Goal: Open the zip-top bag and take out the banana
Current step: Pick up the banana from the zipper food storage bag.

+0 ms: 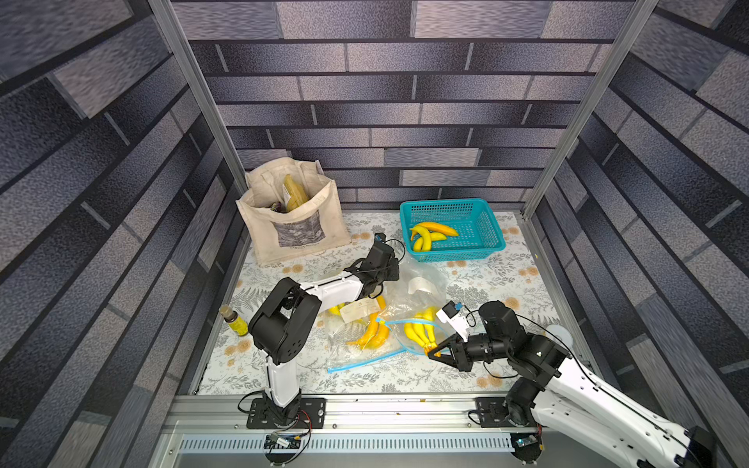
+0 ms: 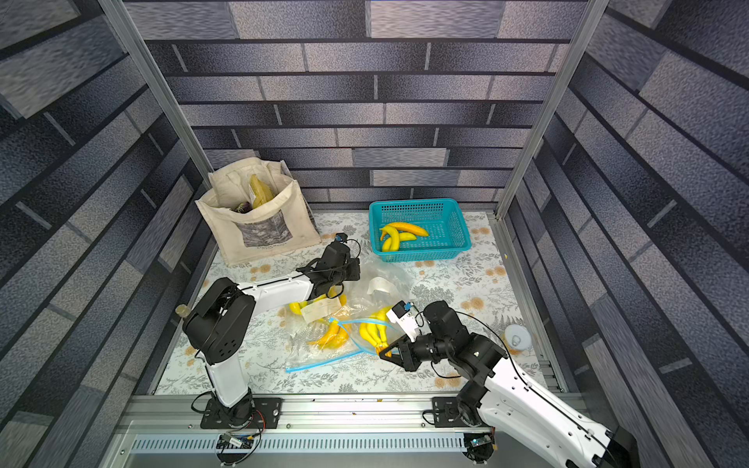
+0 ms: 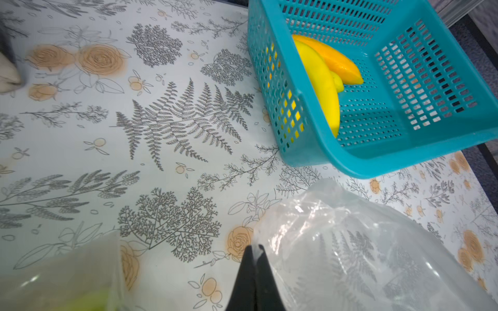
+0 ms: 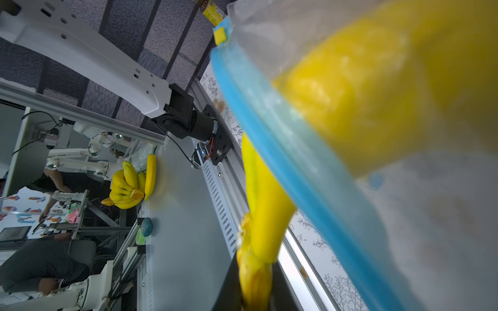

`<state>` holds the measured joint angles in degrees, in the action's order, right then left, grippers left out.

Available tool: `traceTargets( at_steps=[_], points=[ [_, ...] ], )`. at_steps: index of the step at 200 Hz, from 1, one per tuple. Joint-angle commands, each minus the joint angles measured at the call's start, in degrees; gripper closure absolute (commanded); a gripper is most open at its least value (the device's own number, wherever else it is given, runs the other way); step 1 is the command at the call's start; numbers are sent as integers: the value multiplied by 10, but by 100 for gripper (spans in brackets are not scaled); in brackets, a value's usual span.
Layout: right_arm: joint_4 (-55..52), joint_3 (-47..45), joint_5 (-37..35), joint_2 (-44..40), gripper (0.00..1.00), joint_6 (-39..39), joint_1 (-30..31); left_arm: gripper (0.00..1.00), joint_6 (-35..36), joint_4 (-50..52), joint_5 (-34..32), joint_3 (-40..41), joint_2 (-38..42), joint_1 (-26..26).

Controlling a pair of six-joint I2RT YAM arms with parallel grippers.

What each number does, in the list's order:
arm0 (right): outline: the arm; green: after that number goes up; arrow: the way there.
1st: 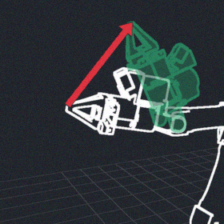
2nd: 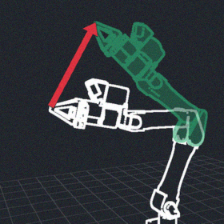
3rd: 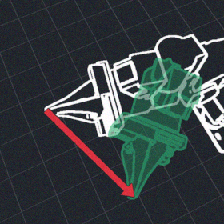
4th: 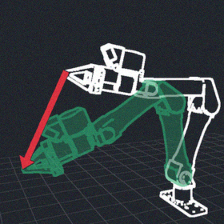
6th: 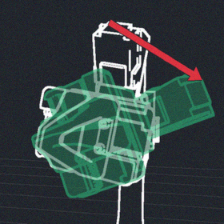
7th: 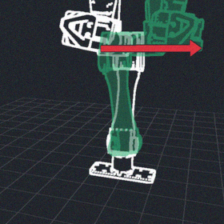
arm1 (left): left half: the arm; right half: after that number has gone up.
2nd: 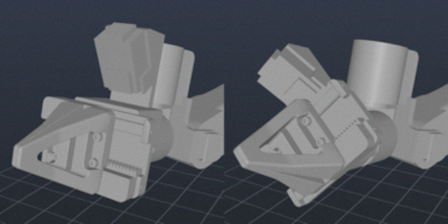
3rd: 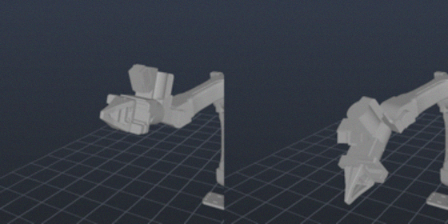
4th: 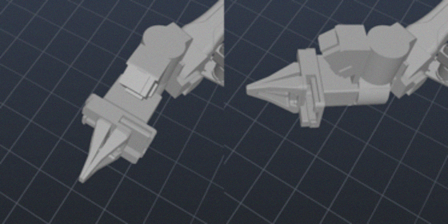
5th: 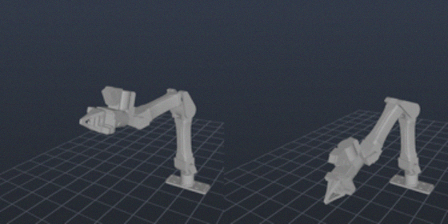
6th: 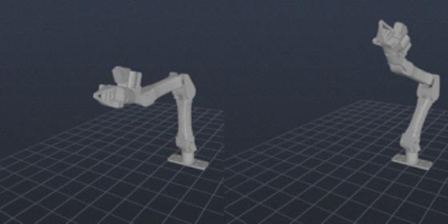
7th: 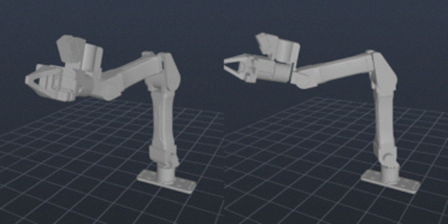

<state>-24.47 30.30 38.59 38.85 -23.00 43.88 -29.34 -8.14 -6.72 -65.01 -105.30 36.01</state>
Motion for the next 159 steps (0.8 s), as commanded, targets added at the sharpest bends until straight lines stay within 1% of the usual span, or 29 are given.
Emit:
traceTargets(
  at_steps=[1, 23, 42, 54, 74, 90, 107, 119, 130, 138, 147, 159],
  points=[
    [-17, 32, 88, -13, 97, -18, 3, 100, -26, 0, -95, -10, -10, -2],
    [-23, 62, 110, -30, 98, -27, 2, 100, -22, -2, -155, -9, -8, 7],
    [-16, 97, 121, -43, 98, -37, 2, 100, -24, -5, -182, -1, -8, 11],
    [-24, 128, 106, -51, 99, -34, 2, 100, -23, -2, -188, 2, -8, 17],
    [-27, 180, 74, -53, 100, -29, 2, 100, -11, -4, -223, 8, -11, 45],
    [-70, 231, 13, -39, 100, 9, 2, 100, -11, -1, -239, -2, -22, 69],
    [-86, 262, -23, -14, 100, 39, 2, 100, -17, 6, -250, -25, -44, 90],
    [-105, 289, -52, 6, 100, 75, 2, 100, -21, 13, -256, -41, -61, 98],
    [-116, 302, -106, 23, 100, 105, 2, 100, -28, 22, -258, -59, -75, 104],
    [-120, 330, -155, 37, 100, 130, 2, 100, -33, 27, -264, -71, -84, 109],
    [-127, 341, -219, 65, 100, 157, -2, 100, -37, 27, -274, -82, -92, 118],
    [-124, 348, -272, 105, 100, 185, -16, 100, -46, 27, -293, -97, -104, 127]
  ],
)
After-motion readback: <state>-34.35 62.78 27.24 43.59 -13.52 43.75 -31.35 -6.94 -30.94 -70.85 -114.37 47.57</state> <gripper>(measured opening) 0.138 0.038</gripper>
